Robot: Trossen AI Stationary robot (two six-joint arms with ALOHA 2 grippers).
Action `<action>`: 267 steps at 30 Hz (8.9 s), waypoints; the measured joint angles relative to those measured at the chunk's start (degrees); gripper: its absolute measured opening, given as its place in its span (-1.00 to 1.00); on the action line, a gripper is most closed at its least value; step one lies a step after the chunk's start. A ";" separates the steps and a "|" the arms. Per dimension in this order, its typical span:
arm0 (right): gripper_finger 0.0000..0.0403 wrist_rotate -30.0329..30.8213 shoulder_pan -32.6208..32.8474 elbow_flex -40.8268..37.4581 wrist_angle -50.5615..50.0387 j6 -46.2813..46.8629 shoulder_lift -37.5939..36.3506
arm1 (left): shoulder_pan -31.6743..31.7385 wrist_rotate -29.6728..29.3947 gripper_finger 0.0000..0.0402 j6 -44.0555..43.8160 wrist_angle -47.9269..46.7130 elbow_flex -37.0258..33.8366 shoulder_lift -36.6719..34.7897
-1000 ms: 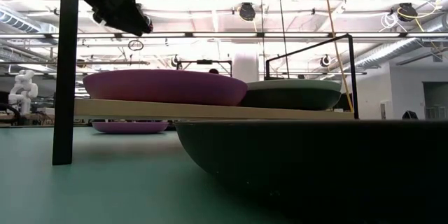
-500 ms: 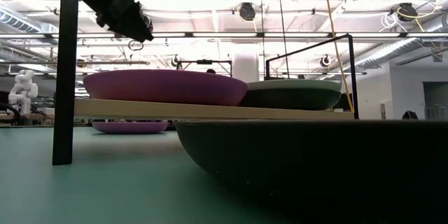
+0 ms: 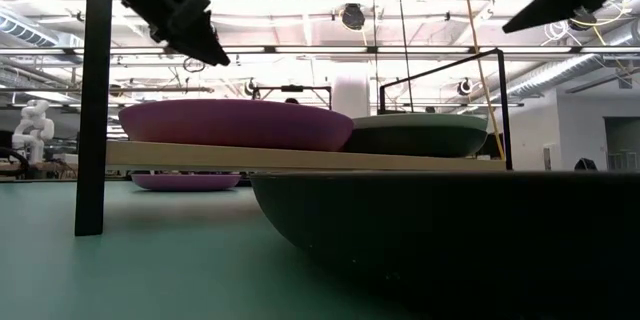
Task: Place and stack plates onto a shelf
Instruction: Stack the blue plate on top of the violet plate on the shelf
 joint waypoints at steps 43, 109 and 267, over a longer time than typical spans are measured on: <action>-0.92 -44.98 -50.81 -11.33 26.88 -52.66 2.32 | -0.11 8.01 0.34 4.68 6.20 0.00 0.00; -1.00 -41.33 -60.16 -9.97 28.46 -68.30 19.55 | -0.81 7.94 0.34 5.59 6.18 0.00 0.00; -0.12 -52.55 -8.17 23.65 35.50 -46.54 30.62 | -26.04 20.51 -0.96 32.49 -29.71 44.98 32.68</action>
